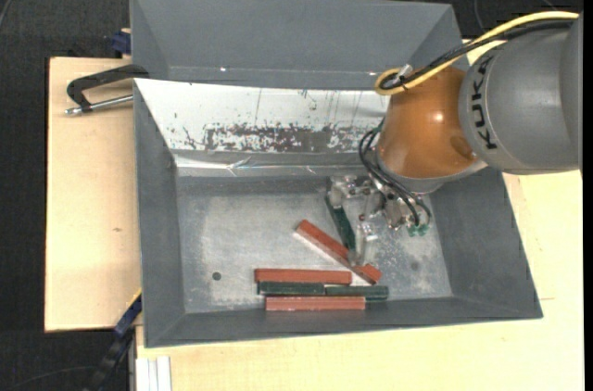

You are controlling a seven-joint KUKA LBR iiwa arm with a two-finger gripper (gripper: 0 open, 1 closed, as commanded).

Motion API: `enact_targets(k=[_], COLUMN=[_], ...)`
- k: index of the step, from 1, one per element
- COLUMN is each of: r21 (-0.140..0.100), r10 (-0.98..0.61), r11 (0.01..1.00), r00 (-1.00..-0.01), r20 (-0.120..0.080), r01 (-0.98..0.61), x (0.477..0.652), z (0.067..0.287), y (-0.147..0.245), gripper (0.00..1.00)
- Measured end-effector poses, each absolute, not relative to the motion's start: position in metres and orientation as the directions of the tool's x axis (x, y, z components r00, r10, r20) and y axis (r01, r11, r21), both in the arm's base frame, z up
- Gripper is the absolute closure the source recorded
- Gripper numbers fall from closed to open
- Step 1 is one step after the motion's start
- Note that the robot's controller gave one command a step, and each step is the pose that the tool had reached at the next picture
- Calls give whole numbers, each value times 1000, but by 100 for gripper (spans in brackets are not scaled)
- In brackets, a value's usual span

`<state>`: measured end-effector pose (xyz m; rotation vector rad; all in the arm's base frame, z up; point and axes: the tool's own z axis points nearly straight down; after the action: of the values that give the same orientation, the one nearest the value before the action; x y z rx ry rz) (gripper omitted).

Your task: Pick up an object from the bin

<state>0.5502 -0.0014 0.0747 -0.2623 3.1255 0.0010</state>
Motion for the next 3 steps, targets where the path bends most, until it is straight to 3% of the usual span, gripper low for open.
enact_targets(k=[1, 2, 3], r21=[1, 0, 1], r10=[-137, -137, -138], r11=[991, 991, 990], r00=[-991, -990, -990], r20=[-5, -13, -5], r01=[-137, -137, -138], x=[524, 527, 524], z=[72, 75, 72], y=[13, 13, 13], gripper=[0, 100, 0])
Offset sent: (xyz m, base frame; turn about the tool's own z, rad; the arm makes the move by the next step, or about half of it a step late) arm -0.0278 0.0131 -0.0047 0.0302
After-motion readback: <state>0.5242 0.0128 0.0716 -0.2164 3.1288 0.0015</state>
